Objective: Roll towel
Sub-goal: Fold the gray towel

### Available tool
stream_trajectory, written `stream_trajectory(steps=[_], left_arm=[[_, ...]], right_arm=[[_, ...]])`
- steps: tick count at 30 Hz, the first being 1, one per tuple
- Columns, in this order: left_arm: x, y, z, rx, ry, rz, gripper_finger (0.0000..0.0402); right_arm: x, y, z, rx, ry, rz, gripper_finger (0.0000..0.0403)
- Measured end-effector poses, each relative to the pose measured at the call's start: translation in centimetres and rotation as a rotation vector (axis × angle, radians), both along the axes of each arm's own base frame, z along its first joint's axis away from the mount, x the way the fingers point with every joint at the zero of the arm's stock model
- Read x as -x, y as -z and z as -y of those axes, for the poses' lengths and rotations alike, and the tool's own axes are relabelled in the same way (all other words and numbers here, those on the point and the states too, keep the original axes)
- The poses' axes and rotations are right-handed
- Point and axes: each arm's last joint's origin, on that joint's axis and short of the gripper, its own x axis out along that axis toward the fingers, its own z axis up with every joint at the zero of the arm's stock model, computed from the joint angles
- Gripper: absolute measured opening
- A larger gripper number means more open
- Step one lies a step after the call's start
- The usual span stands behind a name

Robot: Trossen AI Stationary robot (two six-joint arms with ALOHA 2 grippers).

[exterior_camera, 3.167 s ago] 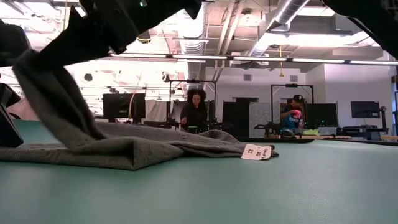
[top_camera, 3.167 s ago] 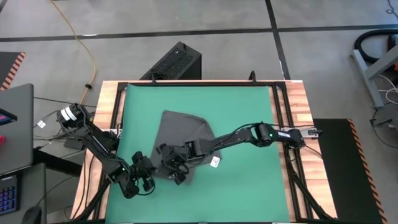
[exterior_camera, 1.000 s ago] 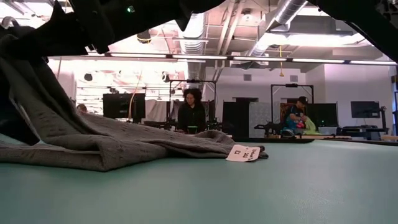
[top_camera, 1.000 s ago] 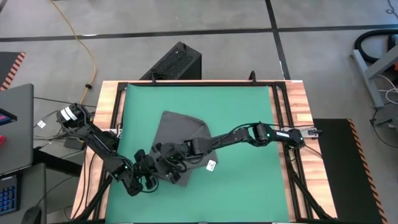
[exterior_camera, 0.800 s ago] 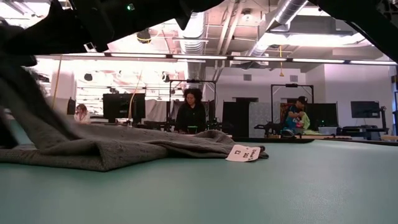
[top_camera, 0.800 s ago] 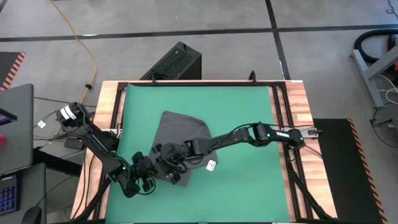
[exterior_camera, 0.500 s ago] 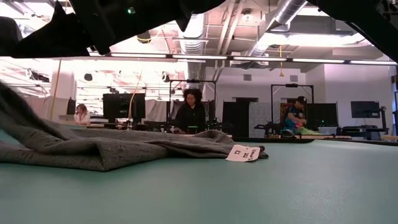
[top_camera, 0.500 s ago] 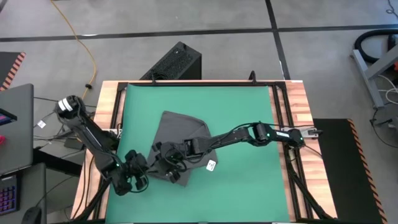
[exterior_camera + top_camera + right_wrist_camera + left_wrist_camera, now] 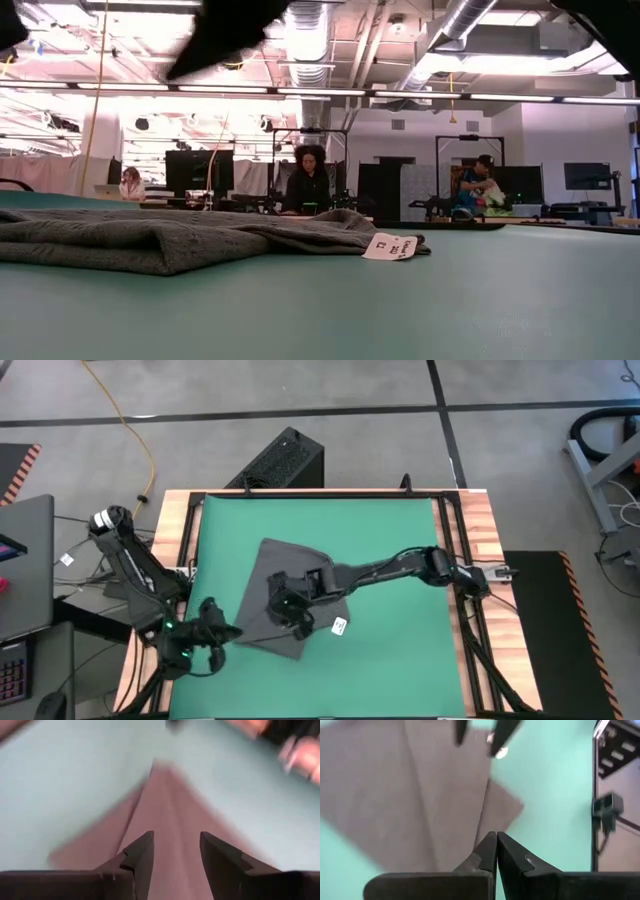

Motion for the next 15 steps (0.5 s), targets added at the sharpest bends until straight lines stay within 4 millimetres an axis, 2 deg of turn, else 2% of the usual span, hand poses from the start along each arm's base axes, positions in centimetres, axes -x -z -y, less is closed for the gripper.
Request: stream_trajectory(steps=[5,8,12,15], left_arm=[[-4.1,1.9,1.9,-0.095,0.036,0.049,0.0000],[-5.9,3.1,2.7,-0.141,0.040,0.084,0.0000],[-8.0,4.7,3.1,-0.159,0.036,0.090,0.0000],[-9.1,5.3,3.8,-0.138,0.082,0.126,0.0000]], right_arm=[[3.5,0.3,2.3,-0.093,0.084,-0.379,0.0181],[4.9,1.3,2.9,-0.144,0.084,-0.565,0.0178],[6.4,3.8,1.2,-0.116,0.032,-0.657,0.0169],[8.8,5.1,0.0,-0.117,-0.010,-0.656,0.0161]])
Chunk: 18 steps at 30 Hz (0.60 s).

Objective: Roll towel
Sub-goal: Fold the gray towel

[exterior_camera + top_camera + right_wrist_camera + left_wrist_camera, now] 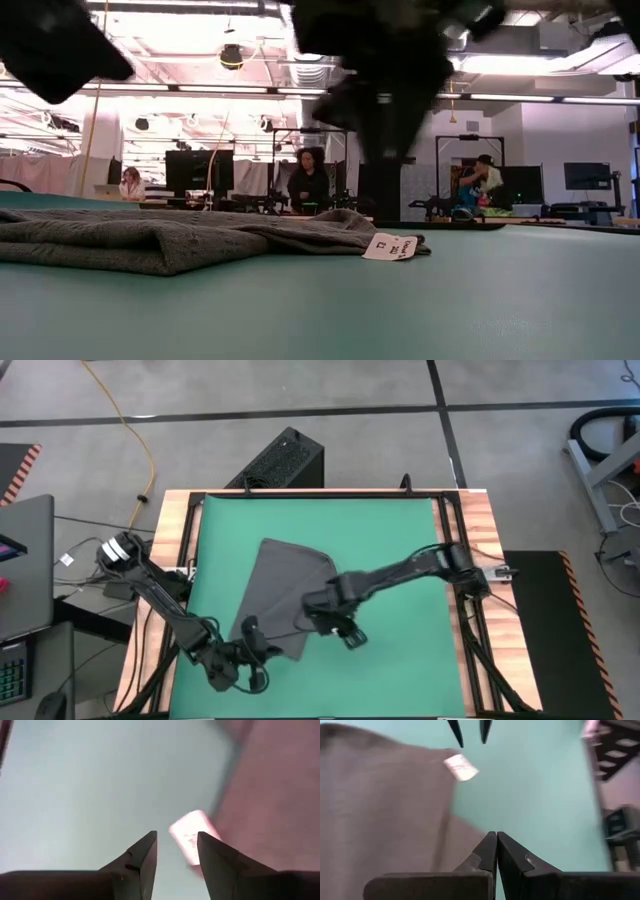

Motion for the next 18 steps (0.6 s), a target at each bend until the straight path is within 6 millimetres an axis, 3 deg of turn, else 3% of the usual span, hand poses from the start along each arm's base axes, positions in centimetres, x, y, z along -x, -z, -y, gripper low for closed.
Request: stream_trajectory(steps=[3,6,9,13,18], left_arm=[[-0.5,-0.4,0.3,0.024,0.044,0.040,0.0000],[-0.7,-1.2,0.1,0.027,0.037,0.081,0.0000],[-1.3,-1.4,-0.4,0.063,0.066,0.065,0.0000],[-2.6,-0.5,-0.8,0.074,0.142,0.037,0.0000],[-4.0,0.3,-1.6,0.011,0.129,0.043,0.0000]], right_arm=[[2.9,0.1,0.0,-0.028,0.082,0.107,0.0155],[5.8,-1.3,0.6,-0.024,0.267,0.320,0.0150],[8.2,-0.7,0.9,-0.051,0.505,0.437,0.0148],[10.5,1.6,1.0,-0.067,0.727,0.392,0.0147],[11.5,3.2,0.1,-0.039,0.793,0.358,0.0147]])
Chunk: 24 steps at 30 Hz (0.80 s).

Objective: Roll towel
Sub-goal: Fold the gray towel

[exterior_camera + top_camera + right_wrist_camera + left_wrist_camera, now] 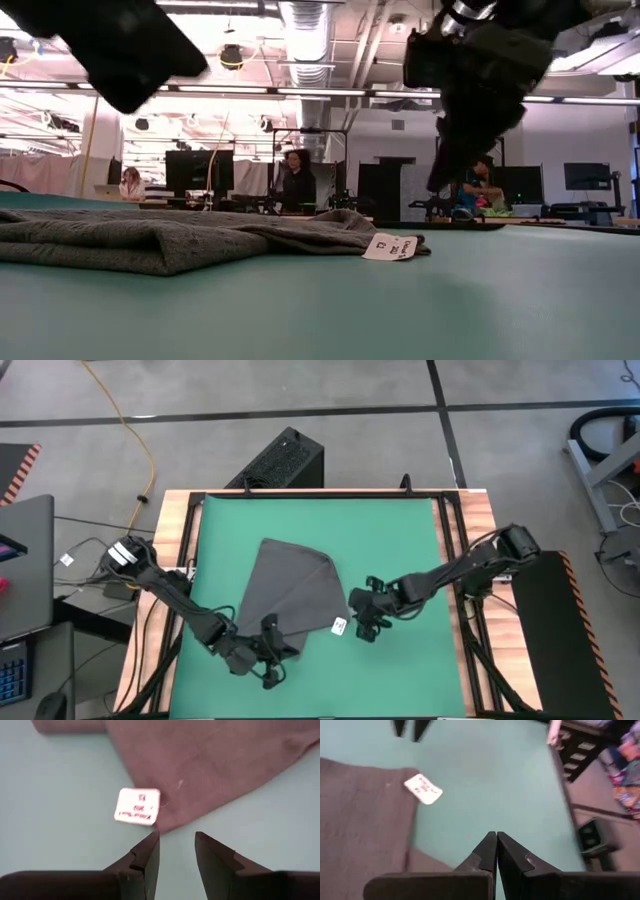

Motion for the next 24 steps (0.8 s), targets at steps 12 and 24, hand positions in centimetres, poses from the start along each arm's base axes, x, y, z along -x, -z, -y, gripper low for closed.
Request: stream_trajectory(steps=[12,24], left_arm=[[-1.7,4.6,-0.7,-0.067,-0.023,-0.125,0.0000],[-1.8,4.9,-0.6,-0.089,-0.015,-0.126,0.0000]], right_arm=[[0.7,0.0,-1.9,0.044,-0.006,0.019,0.0147],[0.6,0.0,-1.6,0.054,0.001,0.019,0.0147]])
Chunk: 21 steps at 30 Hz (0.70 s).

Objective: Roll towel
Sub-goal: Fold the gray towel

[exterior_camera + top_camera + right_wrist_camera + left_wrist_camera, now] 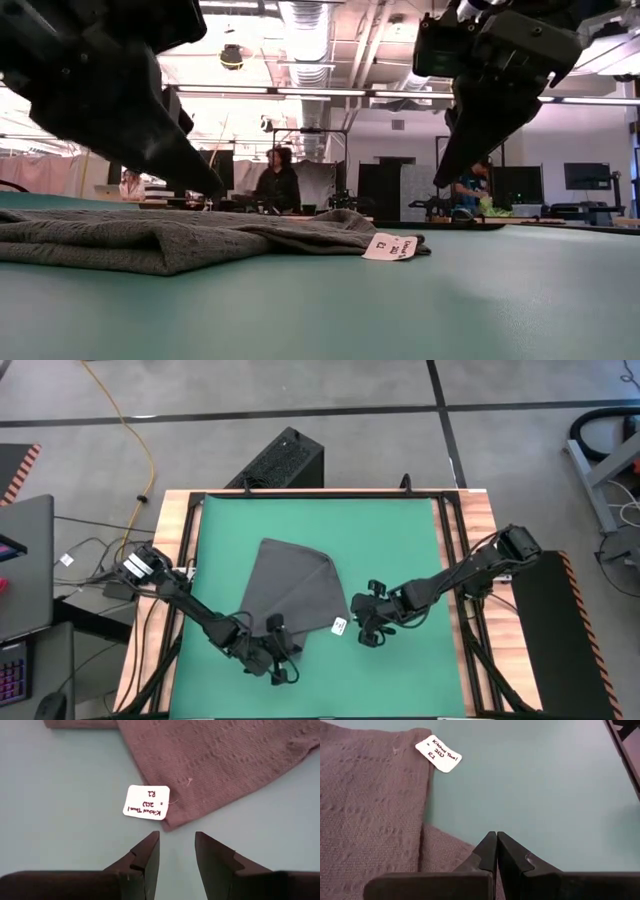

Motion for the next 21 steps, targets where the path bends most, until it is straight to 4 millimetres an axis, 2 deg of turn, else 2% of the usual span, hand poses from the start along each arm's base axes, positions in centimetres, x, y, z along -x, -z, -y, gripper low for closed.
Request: stream_trajectory(steps=[8,13,21], left_arm=[[-0.8,2.7,0.3,0.061,0.013,-0.049,0.0000],[-0.3,3.0,0.4,0.067,0.003,-0.110,0.0000],[0.3,3.2,0.9,0.095,-0.013,-0.131,0.0000]], right_arm=[[-0.3,-0.1,0.1,0.026,-0.038,0.021,0.0147],[-0.6,-0.3,-0.5,0.057,-0.126,0.068,0.0149],[-1.5,0.9,0.3,-0.057,0.076,0.061,0.0165]])
